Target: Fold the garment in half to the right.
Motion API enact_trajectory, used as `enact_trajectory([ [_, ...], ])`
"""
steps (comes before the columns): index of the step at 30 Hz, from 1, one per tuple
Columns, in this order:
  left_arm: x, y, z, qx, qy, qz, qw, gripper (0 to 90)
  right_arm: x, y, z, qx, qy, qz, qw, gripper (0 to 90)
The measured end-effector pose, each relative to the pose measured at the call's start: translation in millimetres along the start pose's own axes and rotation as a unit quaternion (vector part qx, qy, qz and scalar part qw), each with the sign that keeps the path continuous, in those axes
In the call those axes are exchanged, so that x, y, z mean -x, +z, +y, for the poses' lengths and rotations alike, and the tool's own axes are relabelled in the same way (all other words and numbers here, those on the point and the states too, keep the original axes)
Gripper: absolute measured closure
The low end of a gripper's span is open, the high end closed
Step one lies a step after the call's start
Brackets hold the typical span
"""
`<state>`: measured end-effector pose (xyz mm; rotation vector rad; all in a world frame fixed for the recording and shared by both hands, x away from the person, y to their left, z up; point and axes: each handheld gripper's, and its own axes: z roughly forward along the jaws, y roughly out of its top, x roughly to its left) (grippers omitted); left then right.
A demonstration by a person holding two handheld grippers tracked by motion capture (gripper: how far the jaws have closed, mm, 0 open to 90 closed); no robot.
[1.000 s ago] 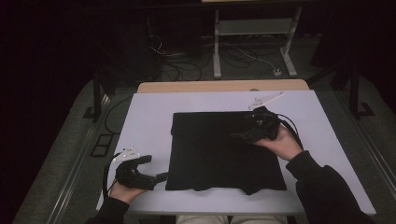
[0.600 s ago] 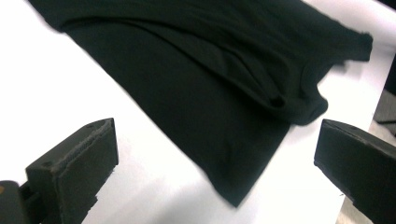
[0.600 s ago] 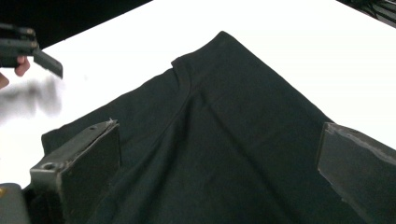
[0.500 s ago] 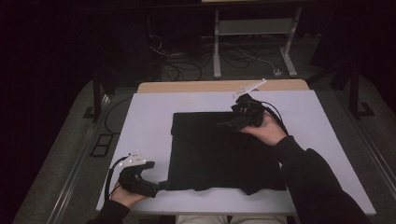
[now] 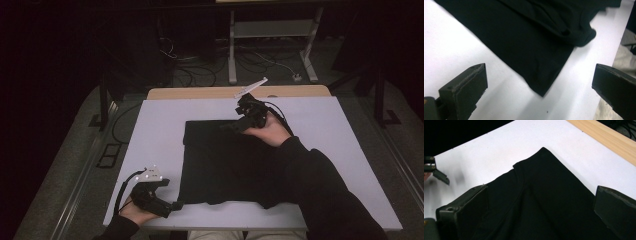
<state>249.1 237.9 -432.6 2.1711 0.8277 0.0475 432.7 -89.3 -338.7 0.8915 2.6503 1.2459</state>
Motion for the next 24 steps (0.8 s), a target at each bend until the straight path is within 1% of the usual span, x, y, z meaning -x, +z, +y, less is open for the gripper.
enact_trajectory([
  [2, 1.1, 2.3, 0.0, -0.008, 0.004, -0.001, 1.0000, 0.0, 0.9, 5.2, 1.6, -0.003, 0.004, 0.001, 1.0000, 0.0],
  [6, 2.5, 5.8, -0.3, -0.017, 0.008, -0.006, 0.9998, 0.0, 2.7, 15.2, 5.3, -0.007, 0.004, 0.002, 1.0000, 0.0],
  [9, 2.6, 7.2, -0.2, -0.028, 0.017, -0.006, 0.9994, 0.0, 3.4, 22.1, 8.1, -0.008, 0.004, 0.005, 0.9999, 0.0],
  [10, 3.2, 8.1, -0.3, -0.030, 0.014, -0.007, 0.9994, 0.0, 3.5, 24.3, 8.8, -0.008, 0.005, 0.004, 0.9999, 0.1],
  [13, 3.7, 9.1, -0.2, -0.034, 0.021, -0.010, 0.9991, 2.5, 4.9, 31.9, 10.2, -0.009, 0.006, 0.002, 0.9999, 0.1],
  [14, 4.7, 9.5, -0.3, -0.032, 0.019, -0.011, 0.9992, 3.4, 5.7, 34.4, 10.7, -0.011, 0.007, 0.002, 0.9999, 0.1],
  [16, 4.5, 9.2, -0.1, -0.035, 0.025, -0.012, 0.9990, 6.1, 7.3, 39.1, 12.2, -0.013, 0.008, 0.001, 0.9999, 0.1],
  [20, 5.0, 9.4, -0.4, -0.034, 0.028, -0.021, 0.9988, 12.5, 8.9, 48.3, 17.8, -0.017, 0.010, 0.000, 0.9998, 0.1],
  [22, 5.7, 10.2, -0.5, -0.035, 0.032, -0.021, 0.9987, 13.3, 9.4, 51.9, 20.4, -0.018, 0.008, 0.001, 0.9998, 0.1],
  [23, 5.2, 10.1, -0.5, -0.040, 0.041, -0.021, 0.9981, 14.6, 9.0, 53.9, 21.8, -0.018, 0.009, 0.001, 0.9998, 0.1],
  [24, 5.4, 10.5, -0.7, -0.042, 0.045, -0.020, 0.9979, 16.2, 9.3, 56.1, 23.3, -0.020, 0.008, 0.001, 0.9998, 0.1],
])
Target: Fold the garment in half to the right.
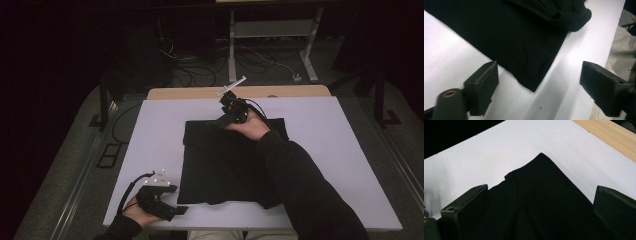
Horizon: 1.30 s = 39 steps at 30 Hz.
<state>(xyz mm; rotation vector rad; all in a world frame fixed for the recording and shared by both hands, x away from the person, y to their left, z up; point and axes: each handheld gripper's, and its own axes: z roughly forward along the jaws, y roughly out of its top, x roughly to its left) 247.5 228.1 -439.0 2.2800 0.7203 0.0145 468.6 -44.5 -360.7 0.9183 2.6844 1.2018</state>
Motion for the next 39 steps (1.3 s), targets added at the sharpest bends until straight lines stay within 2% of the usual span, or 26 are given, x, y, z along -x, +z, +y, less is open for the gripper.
enact_trajectory([
  [3, 0.5, 1.2, -0.1, -0.002, 0.004, 0.001, 1.0000, 20.4, -1.1, 6.6, 4.7, -0.001, 0.006, 0.001, 1.0000, 0.1],
  [4, 0.7, 1.5, 0.1, -0.004, 0.004, 0.003, 1.0000, 21.9, -0.5, 8.7, 6.0, -0.004, -0.001, 0.002, 1.0000, 0.1],
  [16, 0.6, 2.9, 0.4, 0.004, 0.010, 0.028, 0.9996, 40.1, -2.9, 34.2, 20.8, -0.007, -0.005, 0.006, 0.9999, 0.1],
  [17, 0.4, 3.3, 0.7, 0.004, 0.012, 0.028, 0.9995, 40.9, -2.8, 36.3, 21.3, -0.007, -0.007, 0.006, 0.9999, 0.1],
  [18, 0.3, 3.6, 1.1, 0.004, 0.014, 0.027, 0.9995, 41.5, -4.2, 38.7, 22.1, -0.005, 0.005, 0.006, 1.0000, 0.1],
  [21, 0.2, 4.4, 1.9, 0.003, 0.013, 0.029, 0.9995, 43.6, -4.7, 45.1, 23.4, -0.007, 0.006, 0.006, 0.9999, 0.1],
  [27, -0.1, 5.8, 3.4, 0.007, 0.009, 0.036, 0.9993, 50.0, -5.4, 55.7, 26.8, -0.007, 0.004, 0.009, 0.9999, 0.1],
  [28, -0.1, 6.0, 3.6, 0.007, 0.007, 0.036, 0.9993, 50.8, -4.5, 57.4, 27.3, -0.010, -0.006, 0.009, 0.9999, 0.1],
  [34, -2.1, 7.1, 5.2, 0.006, 0.015, 0.037, 0.9992, 56.3, -4.0, 70.9, 29.7, -0.005, -0.004, 0.010, 0.9999, 0.2],
  [36, -1.7, 8.3, 5.7, 0.010, 0.009, 0.037, 0.9992, 57.9, -3.2, 75.7, 29.7, -0.002, -0.002, 0.008, 1.0000, 2.5],
  [37, -2.5, 7.9, 6.1, 0.006, 0.015, 0.036, 0.9992, 59.0, -2.7, 77.7, 29.6, -0.001, -0.002, 0.004, 1.0000, 3.7],
  [39, -1.5, 9.6, 6.5, 0.012, 0.010, 0.036, 0.9992, 60.3, -1.8, 82.0, 29.6, 0.001, -0.002, -0.001, 1.0000, 4.3],
])
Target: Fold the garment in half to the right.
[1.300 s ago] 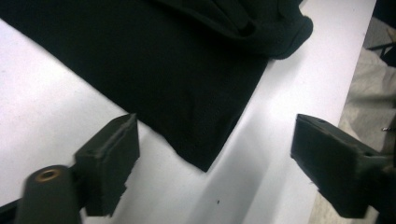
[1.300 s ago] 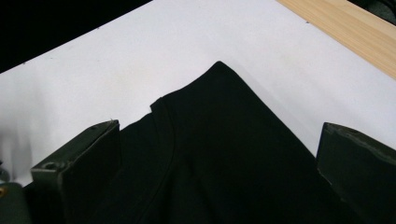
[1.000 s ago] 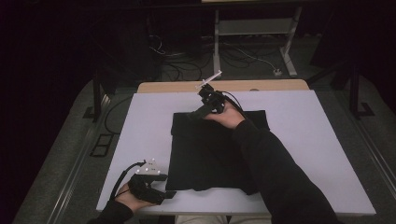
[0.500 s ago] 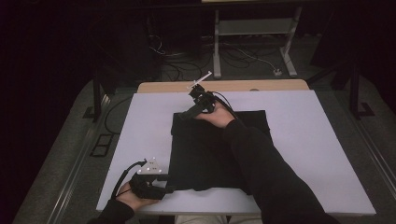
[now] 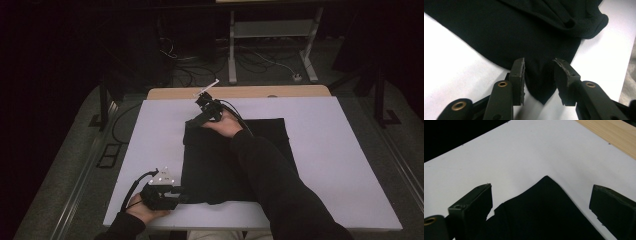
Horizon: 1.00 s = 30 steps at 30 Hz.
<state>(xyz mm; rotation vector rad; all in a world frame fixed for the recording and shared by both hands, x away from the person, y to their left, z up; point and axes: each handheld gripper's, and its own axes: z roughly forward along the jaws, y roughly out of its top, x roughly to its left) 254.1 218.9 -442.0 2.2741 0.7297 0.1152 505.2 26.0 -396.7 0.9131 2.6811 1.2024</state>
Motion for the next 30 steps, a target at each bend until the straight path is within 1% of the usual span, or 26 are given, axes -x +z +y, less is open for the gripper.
enact_trajectory([
  [2, 0.9, 1.0, 0.4, 0.001, 0.012, 0.003, 0.9999, 60.4, 1.2, 4.3, 0.2, 0.000, 0.003, -0.002, 1.0000, 4.5],
  [3, 1.6, 1.3, 0.8, 0.001, 0.011, 0.003, 0.9999, 61.4, 1.7, 6.4, 0.4, 0.001, 0.007, -0.002, 1.0000, 4.5],
  [4, 1.2, 2.0, 1.3, 0.001, 0.014, 0.002, 0.9999, 62.6, 2.9, 8.6, 0.4, 0.001, 0.005, -0.003, 1.0000, 4.7],
  [5, 1.7, 2.5, 1.6, 0.002, 0.011, 0.002, 0.9999, 63.4, 3.3, 10.7, 0.6, 0.002, 0.007, -0.005, 1.0000, 4.9],
  [7, 1.0, 3.0, 2.4, 0.001, 0.014, 0.000, 0.9999, 64.6, 4.1, 14.9, 1.0, 0.003, 0.011, -0.005, 0.9999, 5.5],
  [8, 1.7, 4.0, 2.6, 0.005, 0.009, 0.000, 0.9999, 65.3, 4.8, 16.9, 1.4, 0.002, 0.010, -0.005, 0.9999, 5.8],
  [10, 1.8, 4.5, 3.0, 0.005, 0.007, -0.001, 1.0000, 66.9, 4.8, 21.0, 2.1, 0.003, 0.012, -0.007, 0.9999, 6.5],
  [11, 0.9, 3.8, 3.2, 0.000, 0.012, -0.002, 0.9999, 67.4, 4.6, 23.0, 2.3, 0.003, 0.012, -0.008, 0.9999, 6.8],
  [12, 1.6, 4.7, 3.2, 0.006, 0.006, -0.002, 1.0000, 67.7, 4.6, 24.9, 2.4, 0.003, 0.010, -0.009, 0.9999, 6.9],
  [13, 0.7, 4.1, 3.5, 0.001, 0.011, -0.003, 0.9999, 68.2, 4.3, 26.9, 2.6, 0.002, 0.011, -0.008, 0.9999, 7.1],
  [14, 0.2, 4.4, 3.7, 0.001, 0.013, -0.005, 0.9999, 68.8, 4.0, 29.0, 2.9, 0.002, 0.011, -0.006, 0.9999, 7.4],
  [15, 0.4, 4.6, 3.8, 0.001, 0.010, -0.006, 0.9999, 69.9, 4.1, 31.0, 3.0, 0.001, 0.006, -0.007, 1.0000, 7.8],
  [17, 0.8, 5.8, 4.4, 0.005, 0.008, -0.006, 0.9999, 71.3, 3.0, 35.6, 3.4, 0.000, 0.007, -0.007, 1.0000, 8.3],
  [19, 0.2, 6.1, 5.1, 0.003, 0.010, -0.008, 0.9999, 72.7, 2.1, 39.7, 3.7, -0.002, 0.012, -0.007, 0.9999, 9.6],
  [20, 0.7, 6.4, 5.1, 0.004, 0.006, -0.009, 0.9999, 73.9, 2.4, 42.0, 3.6, -0.002, 0.010, -0.004, 0.9999, 10.2],
  [26, -0.9, 7.2, 6.8, 0.000, 0.011, -0.012, 0.9999, 79.7, 4.0, 53.8, 2.6, -0.009, 0.012, -0.003, 0.9999, 14.3],
  [27, -1.0, 8.0, 7.1, 0.004, 0.010, -0.012, 0.9999, 80.6, 4.4, 55.3, 2.3, -0.012, 0.012, -0.006, 0.9998, 16.2],
  [29, -1.1, 8.3, 7.8, 0.003, 0.011, -0.013, 0.9999, 81.7, 5.1, 57.5, 2.0, -0.013, 0.016, -0.009, 0.9997, 21.7],
  [30, -1.1, 8.6, 8.1, 0.004, 0.010, -0.014, 0.9998, 82.0, 5.8, 58.4, 1.9, -0.014, 0.016, -0.010, 0.9997, 25.9],
])
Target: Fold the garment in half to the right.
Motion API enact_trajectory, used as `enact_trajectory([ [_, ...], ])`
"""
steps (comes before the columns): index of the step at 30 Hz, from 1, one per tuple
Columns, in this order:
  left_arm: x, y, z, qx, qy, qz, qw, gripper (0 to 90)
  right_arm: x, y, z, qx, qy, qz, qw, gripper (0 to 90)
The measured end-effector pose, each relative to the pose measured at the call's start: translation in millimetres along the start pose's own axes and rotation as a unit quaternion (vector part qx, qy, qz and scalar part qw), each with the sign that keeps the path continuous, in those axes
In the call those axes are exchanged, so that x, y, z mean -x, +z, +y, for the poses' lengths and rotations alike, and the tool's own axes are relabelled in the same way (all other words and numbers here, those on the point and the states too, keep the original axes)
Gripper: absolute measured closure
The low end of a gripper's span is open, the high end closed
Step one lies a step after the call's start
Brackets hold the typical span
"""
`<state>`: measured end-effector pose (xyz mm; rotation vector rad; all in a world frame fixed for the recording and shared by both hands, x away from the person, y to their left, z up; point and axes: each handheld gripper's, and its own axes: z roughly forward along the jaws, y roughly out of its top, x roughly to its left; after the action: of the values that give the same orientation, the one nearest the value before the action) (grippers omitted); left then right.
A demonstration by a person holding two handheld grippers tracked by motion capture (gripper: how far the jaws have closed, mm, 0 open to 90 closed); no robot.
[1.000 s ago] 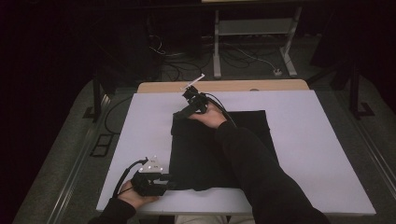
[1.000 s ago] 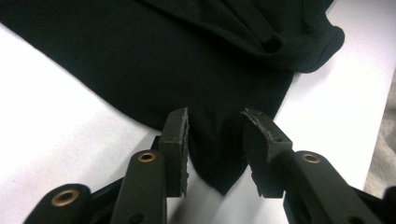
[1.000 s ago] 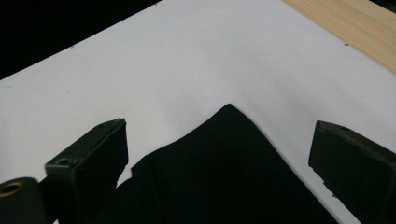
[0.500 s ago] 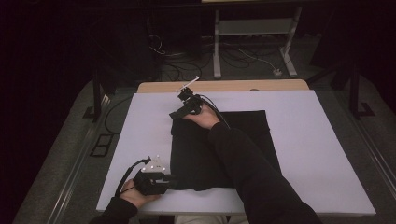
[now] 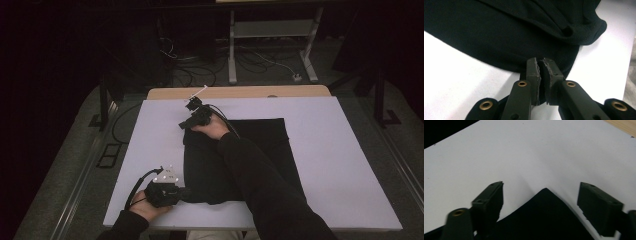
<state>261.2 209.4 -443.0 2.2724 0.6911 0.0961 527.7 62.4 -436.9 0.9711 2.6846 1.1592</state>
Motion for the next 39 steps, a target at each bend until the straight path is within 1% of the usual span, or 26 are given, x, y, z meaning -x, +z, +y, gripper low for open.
enact_trajectory([
  [5, -0.1, 0.6, 1.0, 0.000, 0.002, -0.001, 1.0000, 83.1, 1.5, 4.2, -0.8, -0.008, -0.002, -0.003, 1.0000, 42.2],
  [10, 0.0, 0.9, 1.7, 0.000, 0.004, -0.001, 1.0000, 83.5, 1.7, 6.6, -1.4, -0.010, -0.004, -0.014, 0.9998, 55.6],
  [14, 0.3, 1.9, 2.6, 0.000, 0.006, -0.001, 1.0000, 83.7, 1.0, 6.8, -0.6, -0.015, -0.007, -0.020, 0.9997, 69.6],
  [16, -0.3, 1.9, 3.1, -0.004, 0.011, -0.002, 0.9999, 83.8, 0.2, 6.5, -0.2, -0.019, -0.012, -0.024, 0.9995, 79.4],
  [17, -0.5, 2.0, 3.4, -0.005, 0.012, -0.003, 0.9999, 83.9, 0.1, 5.9, 0.2, -0.020, -0.012, -0.025, 0.9994, 82.9],
  [18, 0.1, 2.8, 3.7, -0.001, 0.007, -0.003, 1.0000, 83.9, 0.1, 5.1, 0.6, -0.021, -0.012, -0.026, 0.9994, 85.1],
  [20, 0.0, 3.1, 4.3, -0.002, 0.009, -0.004, 0.9999, 84.0, 0.0, 3.0, 1.2, -0.024, -0.012, -0.028, 0.9993, 86.3],
  [21, 0.2, 3.3, 4.7, -0.001, 0.010, -0.004, 0.9999, 84.0, -0.2, 1.8, 1.6, -0.024, -0.009, -0.027, 0.9993, 86.7],
  [23, 0.4, 3.0, 5.6, -0.001, 0.011, -0.004, 0.9999, 84.1, 0.3, -1.1, 2.4, -0.026, -0.010, -0.023, 0.9993, 87.0],
  [24, 0.6, 2.8, 5.9, 0.001, 0.011, -0.004, 0.9999, 84.2, 0.0, -2.9, 3.1, -0.027, -0.006, -0.022, 0.9994, 87.1],
  [27, 0.2, 1.4, 7.1, 0.004, 0.013, -0.007, 0.9999, 84.4, 1.5, -8.3, 4.4, -0.026, -0.006, -0.014, 0.9995, 87.2],
  [31, -1.1, 0.2, 8.7, 0.004, 0.003, -0.018, 0.9998, 84.9, 1.7, -15.8, 5.7, -0.032, -0.007, -0.013, 0.9994, 87.3],
  [32, -0.8, -0.6, 9.5, 0.005, 0.005, -0.018, 0.9998, 85.0, 2.1, -17.9, 5.8, -0.032, -0.008, -0.012, 0.9994, 87.3],
  [33, -0.1, -1.6, 10.4, 0.008, 0.007, -0.018, 0.9998, 85.0, 1.7, -20.2, 5.9, -0.031, -0.005, -0.010, 0.9995, 87.3],
  [34, 0.5, -2.5, 11.3, 0.012, 0.009, -0.019, 0.9997, 85.1, 2.3, -22.7, 5.7, -0.029, -0.008, -0.009, 0.9995, 87.3],
  [36, 1.9, -4.8, 13.1, 0.021, 0.009, -0.018, 0.9996, 85.2, 2.6, -28.1, 5.6, -0.024, -0.004, -0.003, 0.9997, 87.3],
  [39, 2.6, -7.3, 15.0, 0.023, 0.016, -0.016, 0.9995, 85.3, 4.5, -36.5, 5.8, -0.018, 0.003, 0.007, 0.9998, 87.3],
])
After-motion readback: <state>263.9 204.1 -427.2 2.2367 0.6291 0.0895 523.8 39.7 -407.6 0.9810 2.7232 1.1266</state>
